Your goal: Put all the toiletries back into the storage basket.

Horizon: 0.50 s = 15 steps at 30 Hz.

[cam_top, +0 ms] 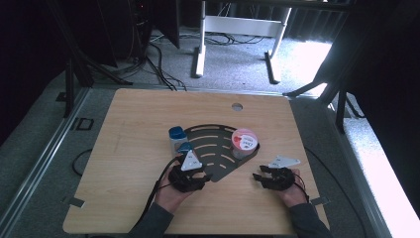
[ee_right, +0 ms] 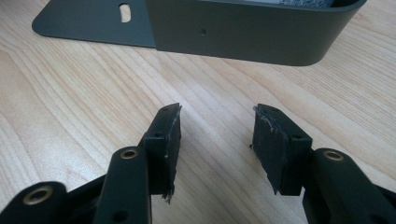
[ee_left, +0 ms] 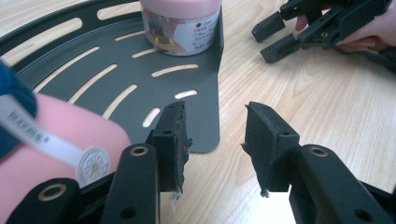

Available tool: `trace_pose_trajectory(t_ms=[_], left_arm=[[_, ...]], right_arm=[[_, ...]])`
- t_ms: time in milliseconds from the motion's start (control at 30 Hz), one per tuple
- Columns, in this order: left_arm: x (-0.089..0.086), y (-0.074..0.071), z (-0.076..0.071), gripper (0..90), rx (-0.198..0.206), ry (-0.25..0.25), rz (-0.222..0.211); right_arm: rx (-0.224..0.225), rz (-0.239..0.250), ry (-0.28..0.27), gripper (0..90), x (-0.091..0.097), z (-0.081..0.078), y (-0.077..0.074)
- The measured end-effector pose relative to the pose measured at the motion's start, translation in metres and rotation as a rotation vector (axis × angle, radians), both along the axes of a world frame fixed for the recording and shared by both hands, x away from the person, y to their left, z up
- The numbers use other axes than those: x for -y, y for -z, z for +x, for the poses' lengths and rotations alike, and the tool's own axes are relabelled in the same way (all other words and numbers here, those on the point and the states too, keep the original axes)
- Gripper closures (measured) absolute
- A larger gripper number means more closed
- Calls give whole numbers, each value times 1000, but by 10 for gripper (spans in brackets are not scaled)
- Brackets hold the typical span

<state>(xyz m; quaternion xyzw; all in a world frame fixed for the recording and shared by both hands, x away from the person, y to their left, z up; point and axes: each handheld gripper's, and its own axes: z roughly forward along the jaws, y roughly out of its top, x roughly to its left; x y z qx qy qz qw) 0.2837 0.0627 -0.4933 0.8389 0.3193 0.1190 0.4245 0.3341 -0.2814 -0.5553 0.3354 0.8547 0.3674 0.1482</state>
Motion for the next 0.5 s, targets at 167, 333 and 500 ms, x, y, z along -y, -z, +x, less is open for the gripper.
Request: trace_pose_trajectory(t_ms=[167,333,500], left_arm=[[-9,-4,-5,617,9,-24,0],[-17,-8,-10,671,14,-38,5],[-27,-15,-13,736,63,-73,4]], right_arm=[[1,3,-3,508,0,0,0],[0,6,-4,501,1,0,1],[0,8,-5,492,1,0,1]])
